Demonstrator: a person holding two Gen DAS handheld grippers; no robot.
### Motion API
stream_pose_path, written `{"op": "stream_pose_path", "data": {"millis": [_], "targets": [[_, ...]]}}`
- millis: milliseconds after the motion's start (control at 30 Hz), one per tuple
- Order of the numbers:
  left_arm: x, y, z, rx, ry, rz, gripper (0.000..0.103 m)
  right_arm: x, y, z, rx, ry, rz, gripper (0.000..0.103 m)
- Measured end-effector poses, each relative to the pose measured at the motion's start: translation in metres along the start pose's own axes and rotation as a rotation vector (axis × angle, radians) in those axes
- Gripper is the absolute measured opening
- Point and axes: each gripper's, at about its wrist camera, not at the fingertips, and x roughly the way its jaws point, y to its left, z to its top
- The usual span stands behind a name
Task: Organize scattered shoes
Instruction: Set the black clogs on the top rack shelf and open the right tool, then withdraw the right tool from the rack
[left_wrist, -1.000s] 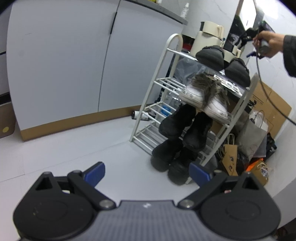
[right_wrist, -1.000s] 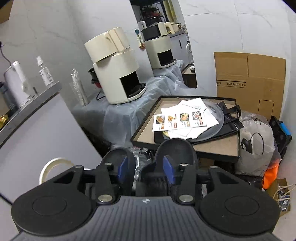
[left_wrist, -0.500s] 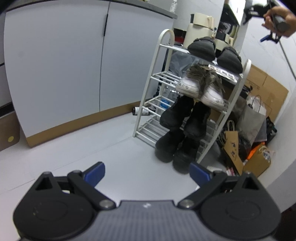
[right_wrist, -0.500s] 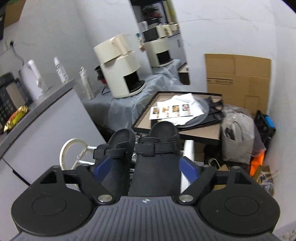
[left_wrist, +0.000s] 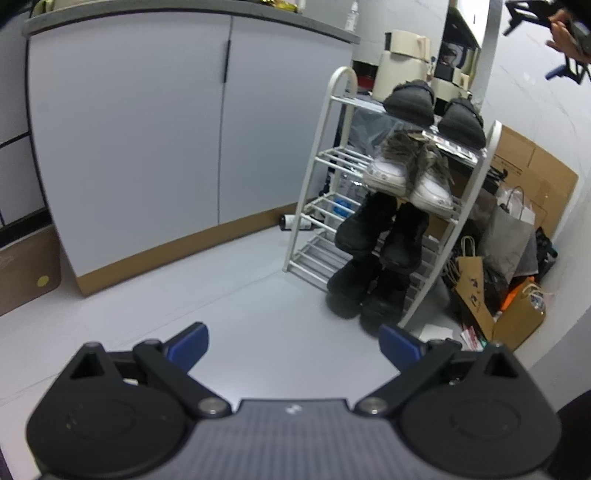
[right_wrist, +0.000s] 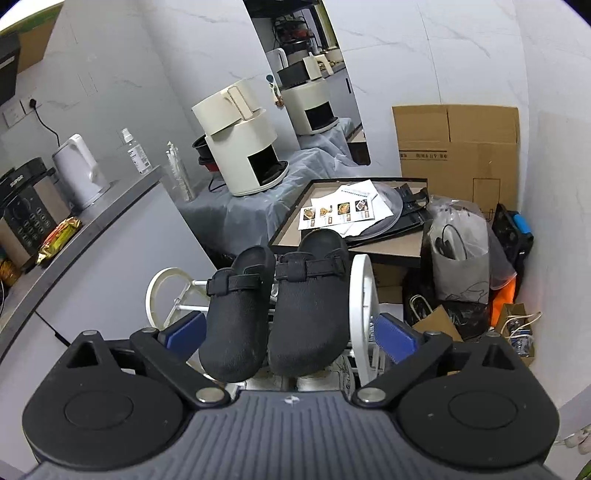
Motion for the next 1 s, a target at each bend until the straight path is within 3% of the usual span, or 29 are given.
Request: {"op": "stream_pose_path", "data": {"millis": [200,467,733,833,1000], "targets": [[-0.015,0.017,0.001,-0.068,-0.025,0.017,0.1,-0.041,-0.005,-0.004,0.064,-0.054,0.027,0.1],[-0.03,0.015,0.004,-0.072,-0.067,-0.002,0.1,-0.099,-0.01,-0.013,0.109,-0.091,0.094,0.1],[-0.041,0.008,0.003,-0.048,-0.095,-0.009,0.1,-0.14,-0.008,-0.034,0.01,-0.071,0.179,0.103],[-0.047,0.007,0.001,-0.047,-0.103,-0.012,0.1,-0.148,-0.004,-0.046,-0.035,-0.103,0.192,0.103],[-0.056,0.005,-0.003,-0.023,-0.113,0.002,0.101,-0.143,-0.004,-0.093,-0.103,-0.12,0.212,0.103]]}}
